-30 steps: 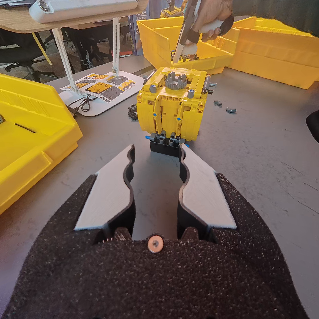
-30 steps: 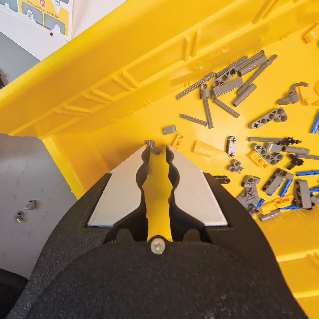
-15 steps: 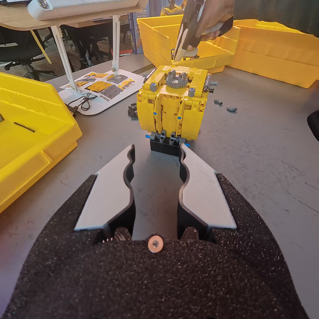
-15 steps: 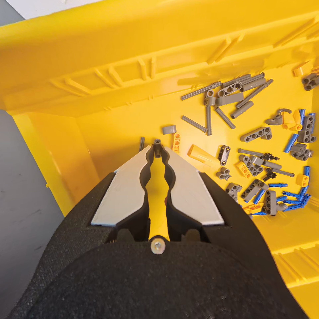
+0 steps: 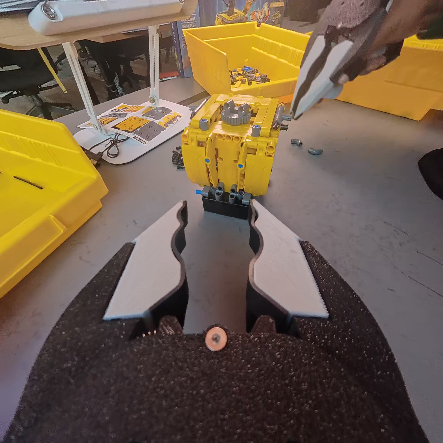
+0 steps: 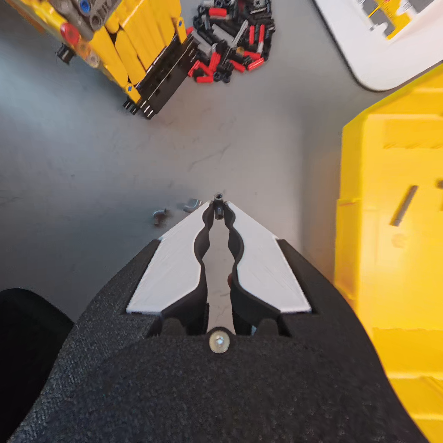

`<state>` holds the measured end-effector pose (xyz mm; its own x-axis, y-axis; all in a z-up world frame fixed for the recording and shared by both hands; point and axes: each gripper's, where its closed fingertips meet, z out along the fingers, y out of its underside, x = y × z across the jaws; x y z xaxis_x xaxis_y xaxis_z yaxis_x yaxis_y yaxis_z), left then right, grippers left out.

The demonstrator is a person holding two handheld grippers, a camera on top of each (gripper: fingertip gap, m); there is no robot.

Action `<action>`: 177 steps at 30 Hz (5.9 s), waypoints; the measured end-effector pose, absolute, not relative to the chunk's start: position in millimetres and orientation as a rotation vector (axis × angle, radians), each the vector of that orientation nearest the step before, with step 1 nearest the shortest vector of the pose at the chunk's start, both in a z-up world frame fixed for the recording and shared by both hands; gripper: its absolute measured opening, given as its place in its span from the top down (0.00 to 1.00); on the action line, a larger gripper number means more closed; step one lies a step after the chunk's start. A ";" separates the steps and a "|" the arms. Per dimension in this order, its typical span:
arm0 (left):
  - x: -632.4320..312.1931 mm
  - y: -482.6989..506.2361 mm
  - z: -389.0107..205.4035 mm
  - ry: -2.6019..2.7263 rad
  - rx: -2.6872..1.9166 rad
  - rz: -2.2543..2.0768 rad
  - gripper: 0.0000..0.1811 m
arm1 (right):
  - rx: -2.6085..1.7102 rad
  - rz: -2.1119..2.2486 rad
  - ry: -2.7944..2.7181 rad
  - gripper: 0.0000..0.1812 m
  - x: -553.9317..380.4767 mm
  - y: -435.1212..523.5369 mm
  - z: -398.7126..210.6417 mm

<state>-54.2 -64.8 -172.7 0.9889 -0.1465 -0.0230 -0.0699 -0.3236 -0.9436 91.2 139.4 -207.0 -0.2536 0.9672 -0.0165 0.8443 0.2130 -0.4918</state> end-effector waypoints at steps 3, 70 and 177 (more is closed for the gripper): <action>-55.3 -65.1 -171.9 0.151 -1.899 -0.076 0.72 | -1.776 0.675 -2.160 0.96 97.3 123.1 -221.8; -63.8 -63.7 -178.3 0.107 -1.924 -0.112 0.73 | -2.118 0.430 -1.790 0.92 -3.1 407.7 -203.6; -70.1 -62.4 -182.0 0.049 -1.947 -0.193 0.75 | -1.859 -0.774 -2.488 1.00 113.5 484.7 -227.2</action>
<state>-70.1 -62.4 -182.0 0.9858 -0.1258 0.1116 0.0567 -0.3762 -0.9248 113.5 484.7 -227.2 -0.3243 0.9163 0.2350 0.8879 0.2091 0.4098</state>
